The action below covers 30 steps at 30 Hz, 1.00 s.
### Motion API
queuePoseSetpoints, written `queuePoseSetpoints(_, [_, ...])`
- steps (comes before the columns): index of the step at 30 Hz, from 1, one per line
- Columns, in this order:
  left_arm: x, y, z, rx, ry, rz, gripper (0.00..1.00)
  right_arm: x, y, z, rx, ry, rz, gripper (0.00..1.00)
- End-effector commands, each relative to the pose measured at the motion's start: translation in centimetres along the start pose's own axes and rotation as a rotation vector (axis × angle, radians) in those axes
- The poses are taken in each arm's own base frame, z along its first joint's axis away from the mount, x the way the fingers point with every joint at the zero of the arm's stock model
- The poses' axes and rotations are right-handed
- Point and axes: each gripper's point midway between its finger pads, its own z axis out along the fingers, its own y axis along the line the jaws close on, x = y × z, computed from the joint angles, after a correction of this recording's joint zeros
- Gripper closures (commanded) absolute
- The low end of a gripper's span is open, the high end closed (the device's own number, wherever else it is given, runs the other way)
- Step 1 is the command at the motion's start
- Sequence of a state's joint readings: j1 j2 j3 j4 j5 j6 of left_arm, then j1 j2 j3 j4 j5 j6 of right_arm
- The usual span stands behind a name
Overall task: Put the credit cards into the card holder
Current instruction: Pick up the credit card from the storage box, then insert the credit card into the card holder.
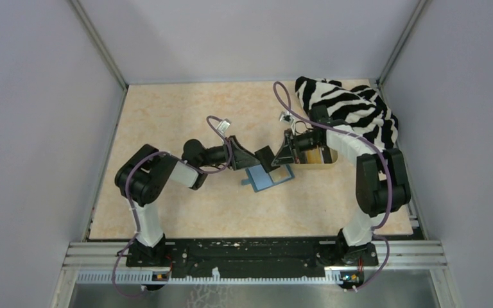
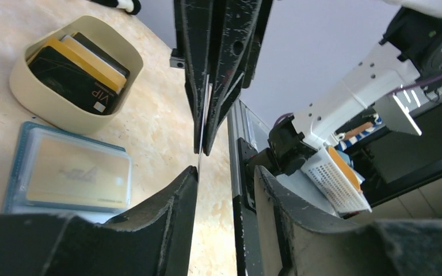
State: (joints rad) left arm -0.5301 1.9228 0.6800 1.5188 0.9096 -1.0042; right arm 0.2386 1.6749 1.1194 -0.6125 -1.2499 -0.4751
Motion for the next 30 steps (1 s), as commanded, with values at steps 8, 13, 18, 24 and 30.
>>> queuePoseSetpoints(8, [-1.0, -5.0, -0.6, 0.182, -0.026, 0.253, 0.82, -0.5, 2.1, 1.6, -0.083, 0.038, -0.074, 1.0])
queuePoseSetpoints(13, [-1.1, -5.1, -0.6, 0.181, -0.03, 0.251, 0.84, -0.2, 2.0, 1.8, -0.072, 0.061, -0.087, 1.0])
queuePoseSetpoints(18, [-1.0, -5.2, -0.9, 0.171, -0.04, 0.254, 1.0, -0.3, 1.8, 1.7, -0.051, 0.073, -0.1, 0.96])
queuePoseSetpoints(24, [0.0, -4.2, -2.4, 0.094, -0.071, 0.2, 1.0, -0.4, -0.5, -0.2, 0.177, 0.165, -0.287, 0.63])
queuePoseSetpoints(30, [1.6, -0.6, -3.4, -0.036, -0.109, 0.072, 1.0, 1.1, -4.0, -2.8, 0.411, 0.261, -0.56, 0.62])
